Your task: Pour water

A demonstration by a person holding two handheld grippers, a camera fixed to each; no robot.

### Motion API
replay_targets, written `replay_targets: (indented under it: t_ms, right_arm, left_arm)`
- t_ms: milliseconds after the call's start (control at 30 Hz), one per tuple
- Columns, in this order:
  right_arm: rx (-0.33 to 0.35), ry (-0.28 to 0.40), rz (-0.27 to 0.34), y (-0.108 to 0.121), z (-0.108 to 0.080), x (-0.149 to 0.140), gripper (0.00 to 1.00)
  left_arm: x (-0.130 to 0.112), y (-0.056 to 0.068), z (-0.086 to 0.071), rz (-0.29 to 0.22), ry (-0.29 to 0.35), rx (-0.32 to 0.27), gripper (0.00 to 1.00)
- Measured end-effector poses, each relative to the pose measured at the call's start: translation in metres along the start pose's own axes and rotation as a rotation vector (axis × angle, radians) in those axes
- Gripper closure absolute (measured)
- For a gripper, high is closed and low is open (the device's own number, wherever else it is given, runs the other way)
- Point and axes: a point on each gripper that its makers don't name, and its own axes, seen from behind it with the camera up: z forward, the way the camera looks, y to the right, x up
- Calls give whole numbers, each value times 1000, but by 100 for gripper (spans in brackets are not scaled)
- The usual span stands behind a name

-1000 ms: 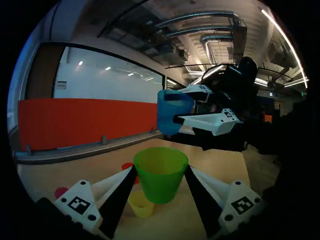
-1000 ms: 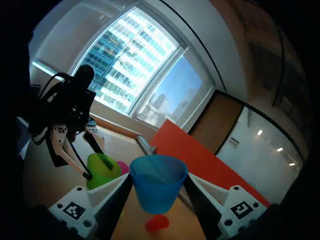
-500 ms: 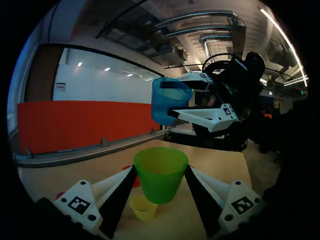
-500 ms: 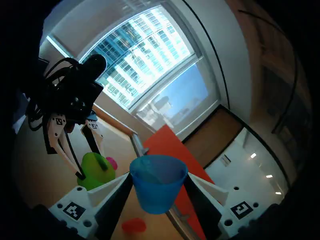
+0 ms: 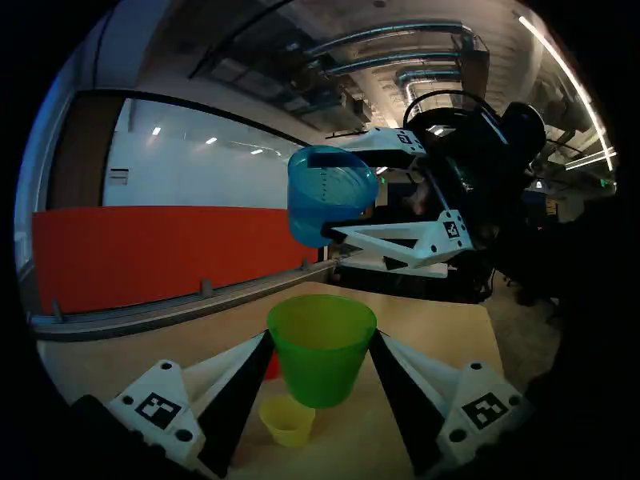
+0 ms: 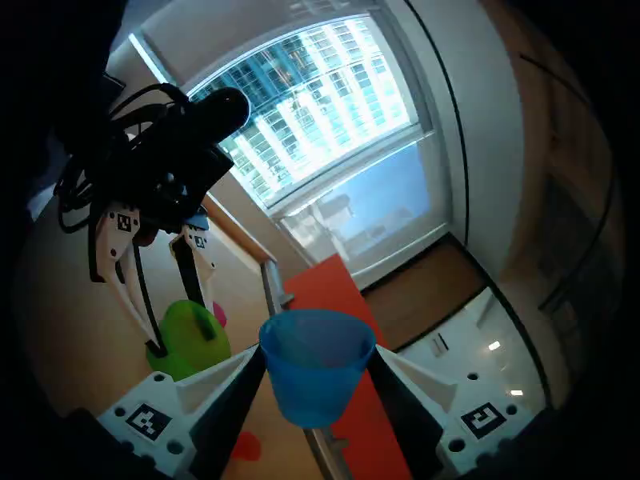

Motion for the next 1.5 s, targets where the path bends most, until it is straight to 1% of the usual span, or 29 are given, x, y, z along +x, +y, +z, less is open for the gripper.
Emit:
replay_targets:
  t_ms: [333, 700, 1067, 1500]
  right_arm:
    - [2, -15, -112, 4, 6, 2, 10]
    - [-16, -36, -188, 11, 9, -3, 10]
    - [-29, -42, -227, 15, 8, -5, 10]
    - [-37, -39, -245, 16, 9, -3, 10]
  left_arm:
    - [3, 0, 0, 5, 0, -3, 14]
    - [2, 3, 1, 8, -7, -8, 14]
    - [3, 7, 2, 10, -7, -15, 15]
    - [1, 7, 1, -15, -4, -24, 15]
